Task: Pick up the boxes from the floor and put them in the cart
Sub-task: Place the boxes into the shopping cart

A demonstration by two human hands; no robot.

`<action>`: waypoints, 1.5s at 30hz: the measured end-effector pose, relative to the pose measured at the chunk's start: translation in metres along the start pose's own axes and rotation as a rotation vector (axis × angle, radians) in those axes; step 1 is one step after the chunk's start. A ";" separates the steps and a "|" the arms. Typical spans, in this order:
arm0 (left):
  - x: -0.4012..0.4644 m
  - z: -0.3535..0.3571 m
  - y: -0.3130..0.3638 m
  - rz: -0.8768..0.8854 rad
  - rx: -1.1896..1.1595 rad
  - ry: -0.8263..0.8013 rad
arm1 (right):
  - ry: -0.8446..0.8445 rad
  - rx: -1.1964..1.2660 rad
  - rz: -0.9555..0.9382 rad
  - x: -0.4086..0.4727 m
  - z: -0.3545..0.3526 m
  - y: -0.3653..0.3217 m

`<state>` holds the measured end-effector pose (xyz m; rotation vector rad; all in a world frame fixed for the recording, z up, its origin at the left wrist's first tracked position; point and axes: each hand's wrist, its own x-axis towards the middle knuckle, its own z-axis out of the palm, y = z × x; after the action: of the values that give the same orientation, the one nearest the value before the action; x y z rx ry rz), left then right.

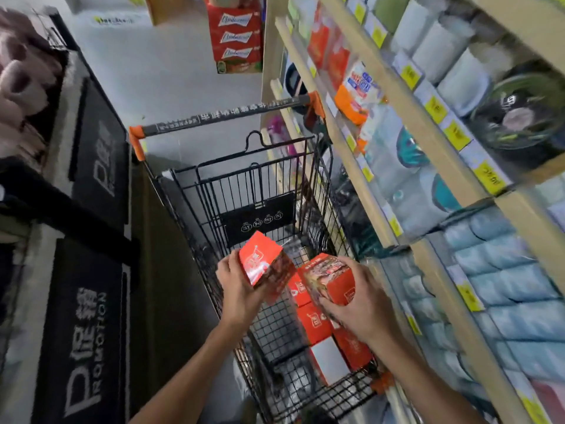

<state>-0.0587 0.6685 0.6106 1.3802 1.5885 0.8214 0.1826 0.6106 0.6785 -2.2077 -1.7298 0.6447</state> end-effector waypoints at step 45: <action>0.143 0.242 -0.174 -0.430 0.215 -0.122 | -0.649 -0.326 0.181 0.296 0.255 0.131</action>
<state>0.0836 0.7656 0.3284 1.1444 1.8265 0.3120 0.2243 0.8459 0.3434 -2.5870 -2.0536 1.3255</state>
